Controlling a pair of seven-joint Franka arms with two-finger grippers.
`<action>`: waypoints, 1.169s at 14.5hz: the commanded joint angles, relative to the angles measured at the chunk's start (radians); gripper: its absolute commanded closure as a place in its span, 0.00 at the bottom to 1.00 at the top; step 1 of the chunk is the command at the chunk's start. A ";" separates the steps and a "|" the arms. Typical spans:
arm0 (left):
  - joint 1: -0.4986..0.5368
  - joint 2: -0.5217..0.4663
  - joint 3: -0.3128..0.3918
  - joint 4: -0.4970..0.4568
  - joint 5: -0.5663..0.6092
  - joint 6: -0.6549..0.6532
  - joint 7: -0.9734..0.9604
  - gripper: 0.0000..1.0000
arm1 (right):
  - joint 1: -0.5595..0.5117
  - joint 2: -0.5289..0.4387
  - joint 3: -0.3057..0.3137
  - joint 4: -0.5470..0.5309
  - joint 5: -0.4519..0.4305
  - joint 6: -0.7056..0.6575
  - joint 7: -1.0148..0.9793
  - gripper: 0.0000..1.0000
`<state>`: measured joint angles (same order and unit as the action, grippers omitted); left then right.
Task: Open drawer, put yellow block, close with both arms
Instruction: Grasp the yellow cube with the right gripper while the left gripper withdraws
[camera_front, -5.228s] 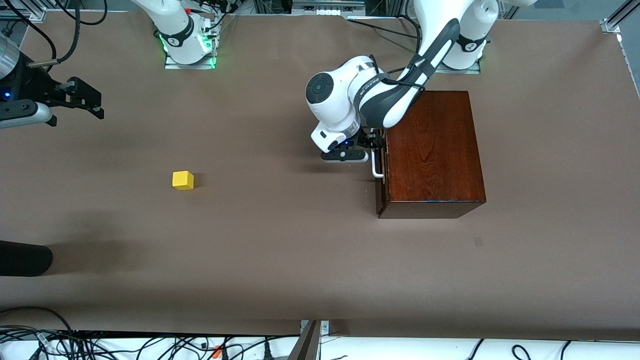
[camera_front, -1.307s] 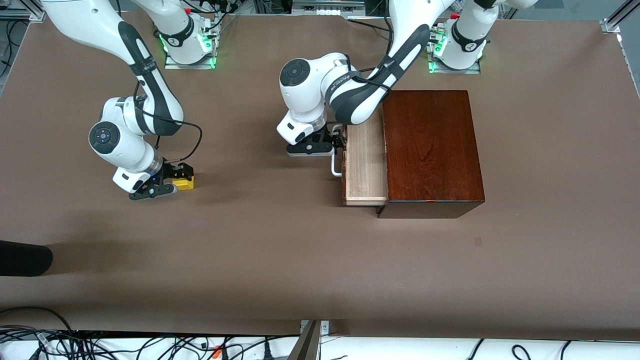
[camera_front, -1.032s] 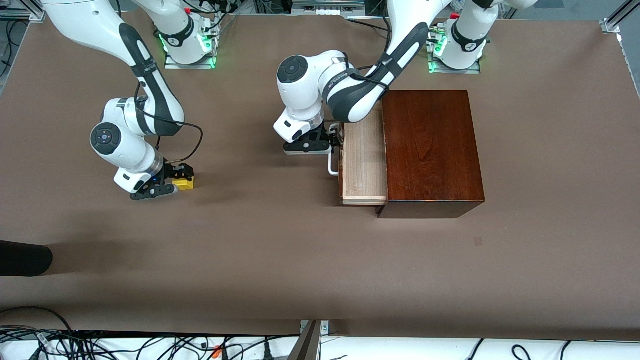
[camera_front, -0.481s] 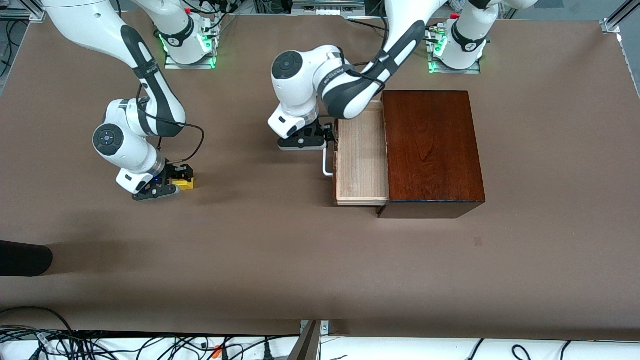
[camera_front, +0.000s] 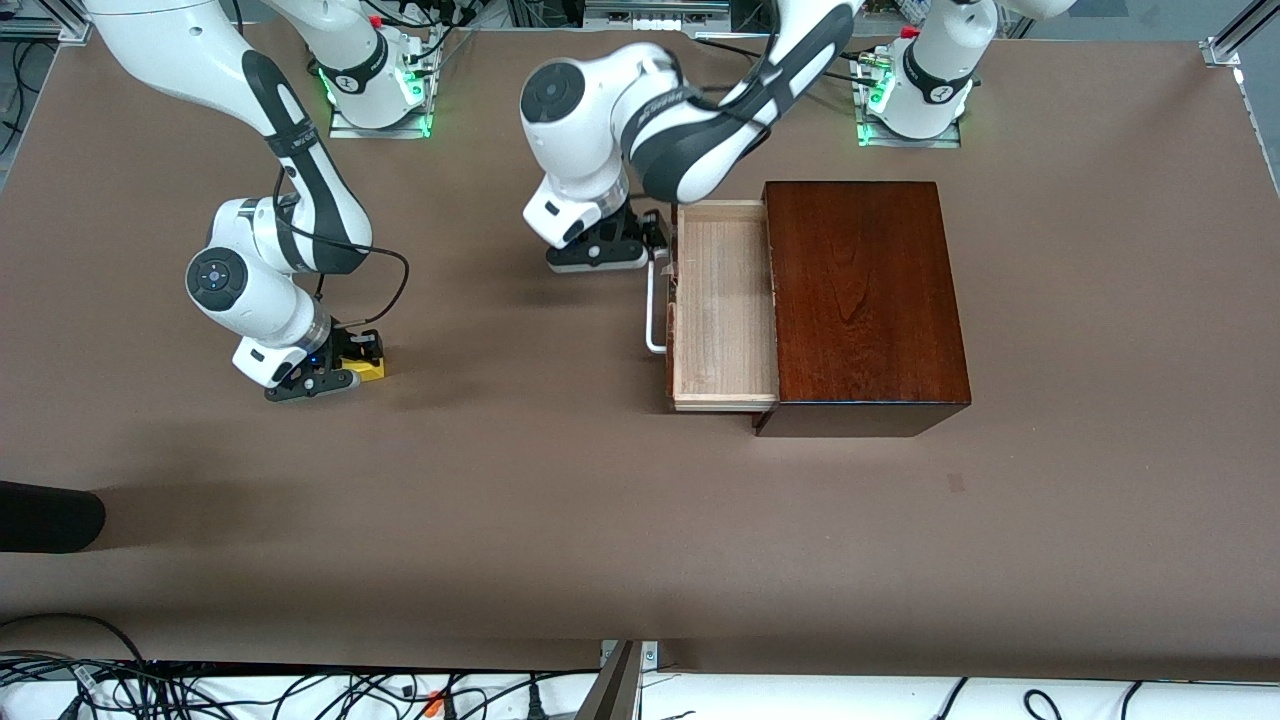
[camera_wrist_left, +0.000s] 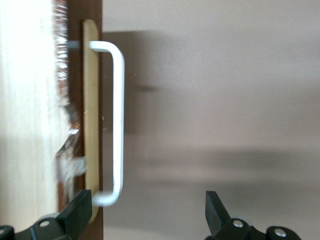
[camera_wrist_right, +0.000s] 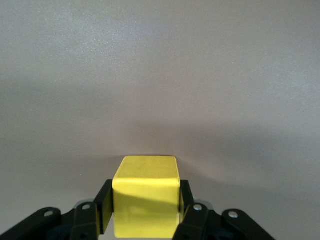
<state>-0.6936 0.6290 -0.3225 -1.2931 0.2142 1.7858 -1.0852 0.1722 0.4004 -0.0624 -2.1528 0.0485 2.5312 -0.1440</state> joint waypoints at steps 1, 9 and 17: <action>0.063 -0.107 0.003 0.044 -0.094 -0.139 0.001 0.00 | -0.003 -0.009 0.010 0.005 0.021 0.003 -0.019 0.50; 0.331 -0.389 -0.003 -0.035 -0.197 -0.384 0.201 0.00 | -0.002 -0.028 0.088 0.146 0.017 -0.173 -0.022 0.50; 0.693 -0.614 0.011 -0.282 -0.268 -0.388 0.695 0.00 | 0.134 -0.015 0.122 0.444 0.002 -0.481 0.009 0.50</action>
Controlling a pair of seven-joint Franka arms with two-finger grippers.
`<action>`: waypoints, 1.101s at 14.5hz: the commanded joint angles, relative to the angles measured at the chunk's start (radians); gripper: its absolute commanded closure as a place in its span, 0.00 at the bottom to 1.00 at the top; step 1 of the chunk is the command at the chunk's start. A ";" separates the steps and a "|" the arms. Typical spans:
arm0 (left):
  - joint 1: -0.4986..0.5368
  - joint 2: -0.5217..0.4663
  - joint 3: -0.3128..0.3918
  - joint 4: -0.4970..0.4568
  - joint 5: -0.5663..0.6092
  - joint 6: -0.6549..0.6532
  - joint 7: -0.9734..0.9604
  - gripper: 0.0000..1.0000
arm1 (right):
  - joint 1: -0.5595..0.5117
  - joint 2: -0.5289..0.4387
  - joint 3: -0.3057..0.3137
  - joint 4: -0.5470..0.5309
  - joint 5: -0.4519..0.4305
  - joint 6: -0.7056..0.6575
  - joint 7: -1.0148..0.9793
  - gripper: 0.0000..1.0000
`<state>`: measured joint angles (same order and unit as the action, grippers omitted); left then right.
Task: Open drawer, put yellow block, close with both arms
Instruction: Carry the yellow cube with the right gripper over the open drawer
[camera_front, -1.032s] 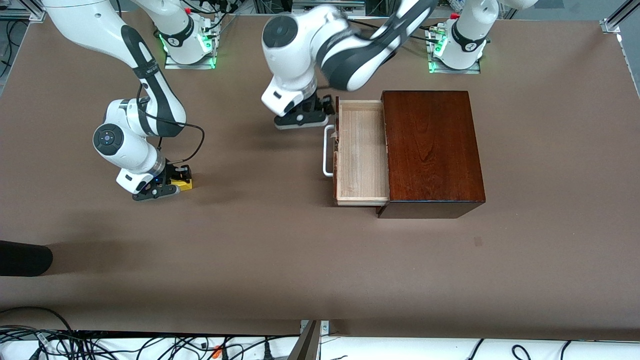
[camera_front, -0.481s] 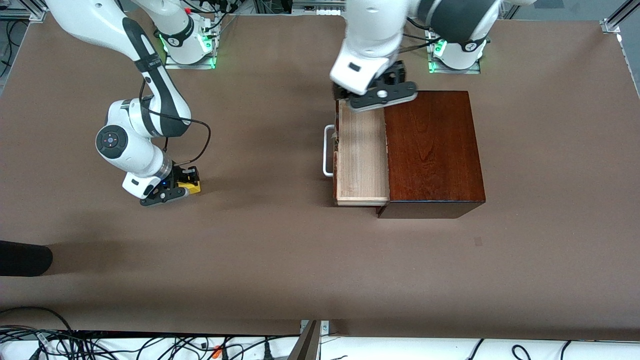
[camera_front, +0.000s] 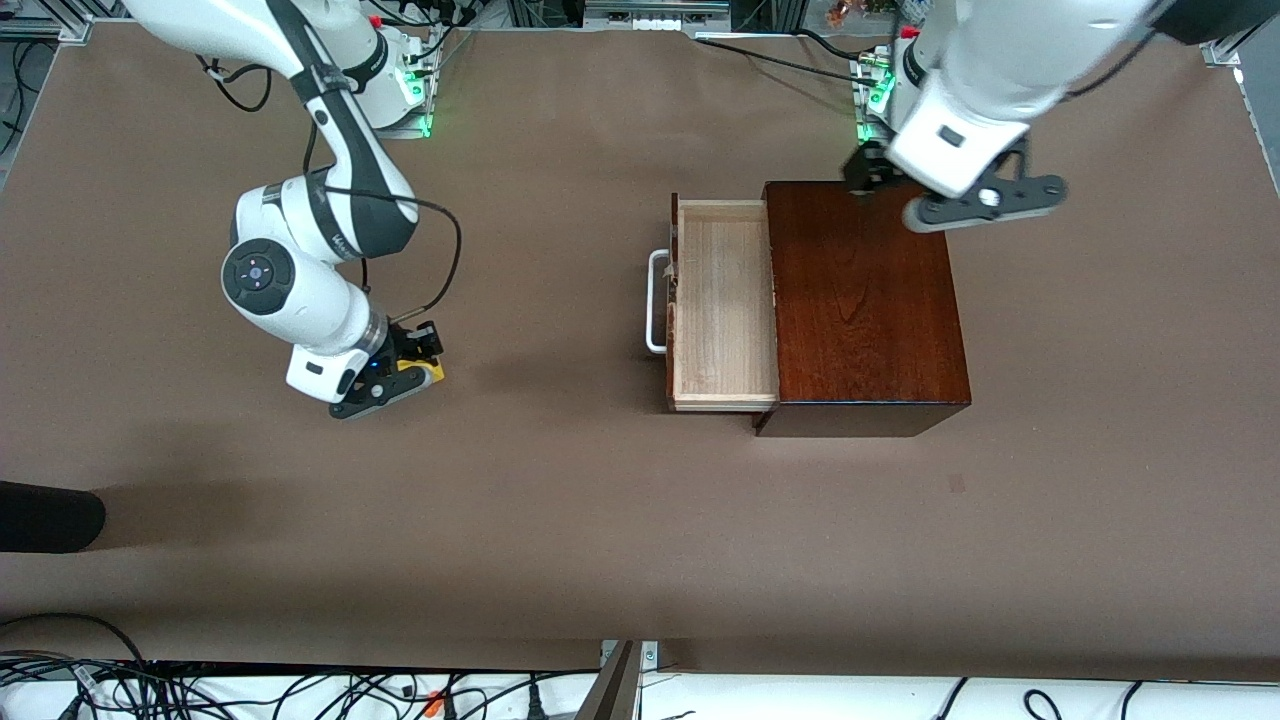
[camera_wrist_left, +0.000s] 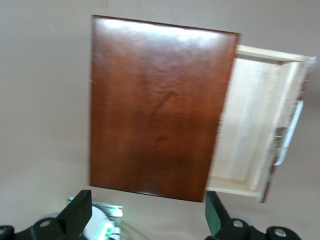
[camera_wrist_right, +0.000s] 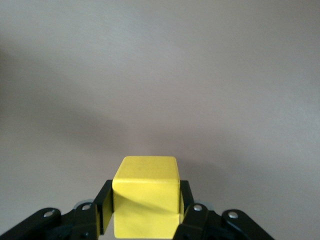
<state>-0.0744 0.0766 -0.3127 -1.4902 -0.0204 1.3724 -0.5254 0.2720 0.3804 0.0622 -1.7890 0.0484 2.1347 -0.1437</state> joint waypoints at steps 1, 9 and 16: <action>0.084 -0.070 0.032 -0.090 -0.033 0.027 0.187 0.00 | 0.070 0.006 -0.002 0.121 0.002 -0.128 0.024 0.50; 0.013 -0.159 0.257 -0.245 -0.033 0.158 0.436 0.00 | 0.334 0.024 -0.004 0.315 0.002 -0.214 0.075 0.49; -0.005 -0.141 0.313 -0.228 -0.018 0.217 0.545 0.00 | 0.578 0.187 -0.007 0.575 -0.107 -0.262 0.073 0.49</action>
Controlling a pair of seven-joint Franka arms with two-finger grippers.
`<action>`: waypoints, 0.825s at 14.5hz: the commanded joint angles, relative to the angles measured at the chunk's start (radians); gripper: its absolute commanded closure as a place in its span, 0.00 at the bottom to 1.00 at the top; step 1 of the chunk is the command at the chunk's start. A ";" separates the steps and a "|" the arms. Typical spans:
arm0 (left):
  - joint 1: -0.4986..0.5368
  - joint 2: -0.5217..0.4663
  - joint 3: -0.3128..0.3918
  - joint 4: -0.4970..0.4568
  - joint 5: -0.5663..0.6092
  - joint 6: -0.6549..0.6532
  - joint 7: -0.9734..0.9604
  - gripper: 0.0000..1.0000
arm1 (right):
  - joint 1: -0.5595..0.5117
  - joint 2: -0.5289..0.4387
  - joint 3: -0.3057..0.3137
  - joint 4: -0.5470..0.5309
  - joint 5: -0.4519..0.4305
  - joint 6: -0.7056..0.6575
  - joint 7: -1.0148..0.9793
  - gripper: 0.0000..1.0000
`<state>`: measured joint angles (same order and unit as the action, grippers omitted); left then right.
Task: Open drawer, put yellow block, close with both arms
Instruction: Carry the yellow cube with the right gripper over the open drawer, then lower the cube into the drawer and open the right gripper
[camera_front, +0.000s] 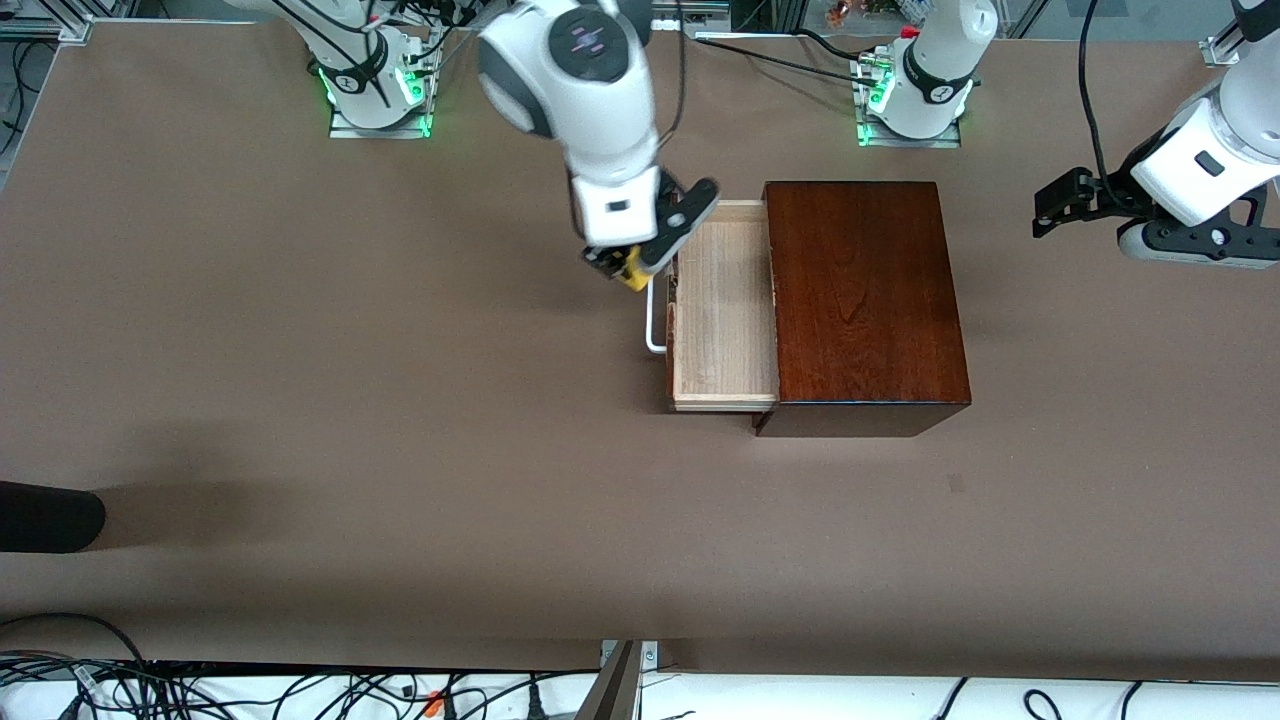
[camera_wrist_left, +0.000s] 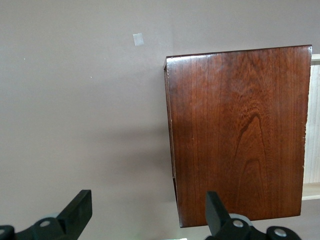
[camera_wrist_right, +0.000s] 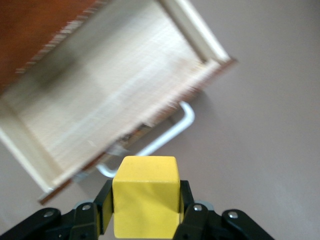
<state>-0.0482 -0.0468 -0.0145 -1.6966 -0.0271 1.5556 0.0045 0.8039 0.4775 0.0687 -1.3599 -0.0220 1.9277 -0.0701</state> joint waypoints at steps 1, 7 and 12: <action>-0.035 -0.016 0.014 -0.021 -0.010 0.040 0.014 0.00 | 0.067 0.117 -0.013 0.181 -0.045 -0.053 -0.002 0.49; -0.036 -0.013 0.001 -0.020 -0.007 0.040 -0.035 0.00 | 0.150 0.213 -0.010 0.260 -0.122 -0.058 -0.084 0.49; -0.036 -0.013 0.001 -0.008 -0.005 0.031 -0.037 0.00 | 0.167 0.254 -0.010 0.252 -0.153 -0.047 -0.230 0.49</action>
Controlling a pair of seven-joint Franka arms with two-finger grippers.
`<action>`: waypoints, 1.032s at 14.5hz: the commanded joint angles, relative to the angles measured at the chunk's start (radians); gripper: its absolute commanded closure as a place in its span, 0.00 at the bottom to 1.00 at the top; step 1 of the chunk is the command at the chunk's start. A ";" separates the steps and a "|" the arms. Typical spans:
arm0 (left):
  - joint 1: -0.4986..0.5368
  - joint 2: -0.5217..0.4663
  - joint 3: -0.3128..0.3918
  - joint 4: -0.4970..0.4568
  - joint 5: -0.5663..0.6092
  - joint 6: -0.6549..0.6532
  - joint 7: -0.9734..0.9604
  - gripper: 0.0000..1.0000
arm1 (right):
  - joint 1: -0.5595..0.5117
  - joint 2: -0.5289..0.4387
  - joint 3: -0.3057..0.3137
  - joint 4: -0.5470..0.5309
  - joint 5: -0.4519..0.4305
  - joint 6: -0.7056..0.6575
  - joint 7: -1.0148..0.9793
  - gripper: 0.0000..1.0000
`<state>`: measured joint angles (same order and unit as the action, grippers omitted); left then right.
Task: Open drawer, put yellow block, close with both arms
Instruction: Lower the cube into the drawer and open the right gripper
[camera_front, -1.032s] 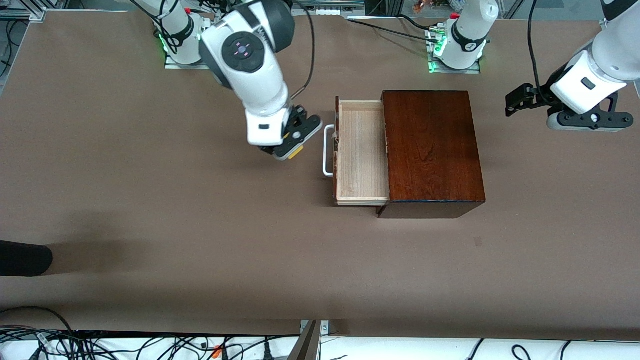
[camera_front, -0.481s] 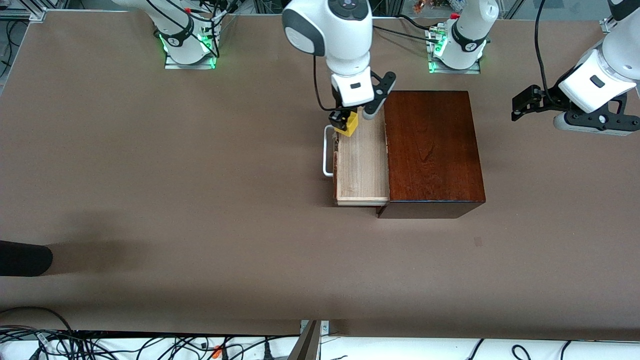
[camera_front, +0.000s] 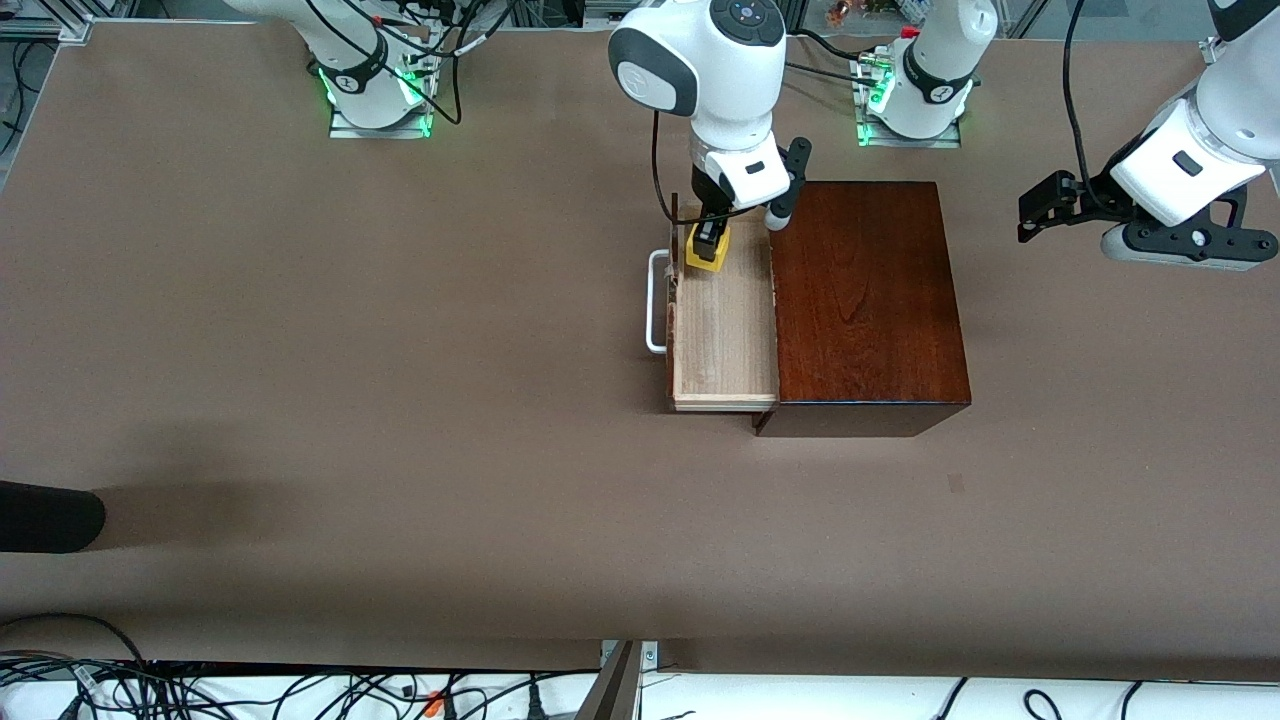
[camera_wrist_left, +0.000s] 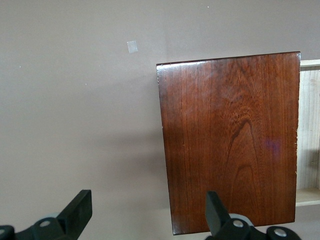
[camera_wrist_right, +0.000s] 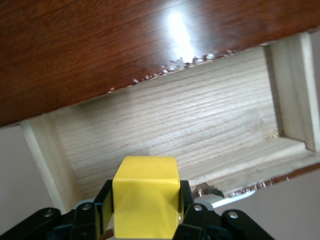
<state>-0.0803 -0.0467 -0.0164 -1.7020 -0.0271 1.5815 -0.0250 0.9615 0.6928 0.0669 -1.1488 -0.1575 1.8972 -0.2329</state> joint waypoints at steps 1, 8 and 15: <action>-0.004 -0.013 0.003 -0.002 -0.005 0.003 -0.009 0.00 | 0.008 0.054 -0.009 0.043 -0.017 -0.015 -0.083 0.49; -0.004 -0.009 0.003 0.001 -0.005 0.000 -0.010 0.00 | 0.008 0.099 -0.009 0.043 -0.016 0.013 -0.167 0.49; -0.003 -0.002 0.004 0.002 -0.005 0.008 -0.012 0.00 | 0.002 0.122 -0.012 0.040 -0.017 0.055 -0.189 0.49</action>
<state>-0.0804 -0.0467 -0.0162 -1.7019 -0.0271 1.5816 -0.0300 0.9614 0.7930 0.0584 -1.1413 -0.1589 1.9456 -0.4000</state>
